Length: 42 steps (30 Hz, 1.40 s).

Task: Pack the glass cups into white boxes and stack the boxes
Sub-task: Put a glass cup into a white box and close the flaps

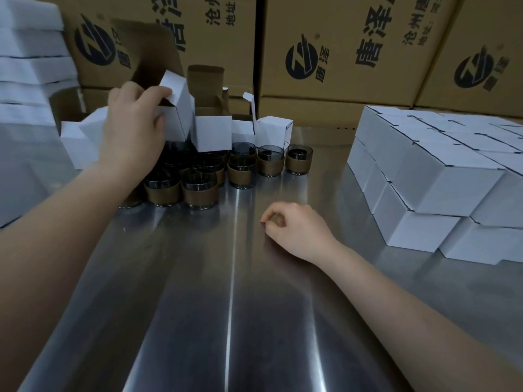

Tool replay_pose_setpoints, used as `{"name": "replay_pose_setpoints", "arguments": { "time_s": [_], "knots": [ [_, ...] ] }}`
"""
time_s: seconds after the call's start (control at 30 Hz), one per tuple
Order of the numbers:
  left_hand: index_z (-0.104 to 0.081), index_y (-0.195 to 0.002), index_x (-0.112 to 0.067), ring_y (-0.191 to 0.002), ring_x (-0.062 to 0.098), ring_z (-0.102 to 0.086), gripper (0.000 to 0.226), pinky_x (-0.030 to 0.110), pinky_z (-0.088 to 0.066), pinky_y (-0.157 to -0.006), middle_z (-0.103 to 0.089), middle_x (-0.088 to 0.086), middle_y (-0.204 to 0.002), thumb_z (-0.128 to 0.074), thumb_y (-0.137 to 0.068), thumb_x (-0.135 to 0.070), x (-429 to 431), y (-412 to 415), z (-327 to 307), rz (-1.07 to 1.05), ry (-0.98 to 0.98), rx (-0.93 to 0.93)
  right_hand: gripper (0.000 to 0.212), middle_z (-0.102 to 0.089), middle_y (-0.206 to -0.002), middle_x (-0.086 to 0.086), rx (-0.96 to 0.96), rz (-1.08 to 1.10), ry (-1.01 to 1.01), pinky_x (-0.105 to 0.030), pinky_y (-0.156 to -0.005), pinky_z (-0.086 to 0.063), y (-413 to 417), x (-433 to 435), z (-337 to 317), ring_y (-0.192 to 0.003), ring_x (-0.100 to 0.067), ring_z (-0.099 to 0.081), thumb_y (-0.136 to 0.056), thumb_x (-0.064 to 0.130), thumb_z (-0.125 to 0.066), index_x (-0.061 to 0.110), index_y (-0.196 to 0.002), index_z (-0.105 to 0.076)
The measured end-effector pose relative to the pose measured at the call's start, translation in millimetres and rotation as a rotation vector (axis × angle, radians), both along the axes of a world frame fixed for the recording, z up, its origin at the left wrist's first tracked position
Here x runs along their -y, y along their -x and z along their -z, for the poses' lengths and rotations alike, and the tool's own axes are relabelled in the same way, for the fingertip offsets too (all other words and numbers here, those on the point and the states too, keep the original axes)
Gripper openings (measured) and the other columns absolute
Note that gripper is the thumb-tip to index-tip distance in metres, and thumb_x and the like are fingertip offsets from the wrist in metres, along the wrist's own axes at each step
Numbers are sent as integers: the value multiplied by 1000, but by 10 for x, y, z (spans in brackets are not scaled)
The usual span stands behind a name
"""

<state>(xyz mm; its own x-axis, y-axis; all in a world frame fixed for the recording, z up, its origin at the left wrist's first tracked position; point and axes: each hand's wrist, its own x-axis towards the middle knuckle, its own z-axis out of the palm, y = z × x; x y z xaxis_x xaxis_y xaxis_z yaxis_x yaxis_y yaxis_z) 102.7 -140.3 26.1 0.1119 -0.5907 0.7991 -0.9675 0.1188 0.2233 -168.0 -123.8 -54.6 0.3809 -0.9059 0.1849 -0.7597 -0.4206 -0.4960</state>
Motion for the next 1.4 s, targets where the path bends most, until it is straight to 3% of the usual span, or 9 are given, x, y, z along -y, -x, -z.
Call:
{"name": "replay_pose_setpoints", "arguments": {
  "time_s": [0.23, 0.33, 0.47, 0.63, 0.77, 1.0, 1.13, 1.3, 1.4],
  "knots": [
    [-55, -136, -8, -112, 40, -45, 40, 37, -37, -87, -53, 22, -116, -51, -97, -2, -302, 419, 18, 80, 99, -15, 14, -57, -69, 11, 160, 26, -28, -29, -70, -50, 27, -8, -22, -71, -9, -56, -85, 21, -59, 33, -83, -65],
    [-58, -133, -5, -104, 41, -49, 39, 41, -40, -83, -56, 23, -110, -53, -95, 0, -474, 681, 61, 148, 116, 23, 18, -57, -63, 9, 291, 66, -21, -24, -63, -47, 56, 3, -40, -59, -4, -53, -86, 15, -58, 30, -83, -67],
    [-63, -127, -2, -91, 42, -54, 43, 53, -47, -70, -59, 24, -99, -58, -86, 9, -678, 1059, 150, 243, 39, 102, 21, -59, -70, 0, 533, 177, -45, -34, -61, -48, 103, 25, -94, -58, -12, -52, -90, 9, -53, 25, -90, -67],
    [-66, -125, -9, -88, 38, -53, 46, 39, -34, -64, -59, 15, -95, -65, -82, 8, -895, 1455, 334, 275, -102, 109, 24, -60, -71, 0, 832, 319, -111, -24, -50, -45, 189, 24, -220, -54, -8, -53, -98, 13, -45, 25, -94, -66],
    [-64, -129, -13, -88, 36, -54, 51, 42, -40, -64, -59, 13, -94, -66, -82, 7, -948, 1561, 468, 282, -160, 74, 22, -63, -80, -5, 964, 347, -150, -22, -47, -46, 228, 39, -258, -51, -7, -56, -99, 25, -44, 22, -98, -65],
    [-61, -132, -12, -93, 36, -56, 56, 46, -47, -67, -61, 13, -101, -67, -80, 7, -945, 1558, 606, 338, -197, 52, 32, -65, -81, 5, 876, 289, -136, -22, -54, -49, 147, 34, -233, -60, -2, -60, -93, 55, -42, 31, -87, -64],
    [-60, -133, -11, -104, 35, -55, 53, 52, -49, -76, -61, 12, -111, -64, -82, 4, -941, 1557, 652, 421, -231, 22, 34, -61, -71, 15, 778, 257, -107, -25, -65, -50, 127, 29, -231, -69, -4, -60, -86, 64, -48, 34, -80, -61],
    [-60, -131, -11, -116, 30, -53, 44, 52, -47, -91, -60, 8, -123, -58, -88, -2, -924, 1503, 660, 515, -255, -71, 44, -65, -96, 13, 705, 254, -113, -26, -76, -48, 153, 20, -220, -90, -4, -62, -80, 68, -56, 27, -96, -62],
    [-65, -122, -9, -108, 28, -57, 37, 49, -49, -88, -62, 8, -116, -57, -86, -2, -926, 1502, 674, 557, -181, -119, 52, -64, -106, 6, 686, 266, -132, -32, -86, -50, 147, 16, -207, -100, -11, -61, -79, 67, -61, 23, -108, -60]
  ]
}}
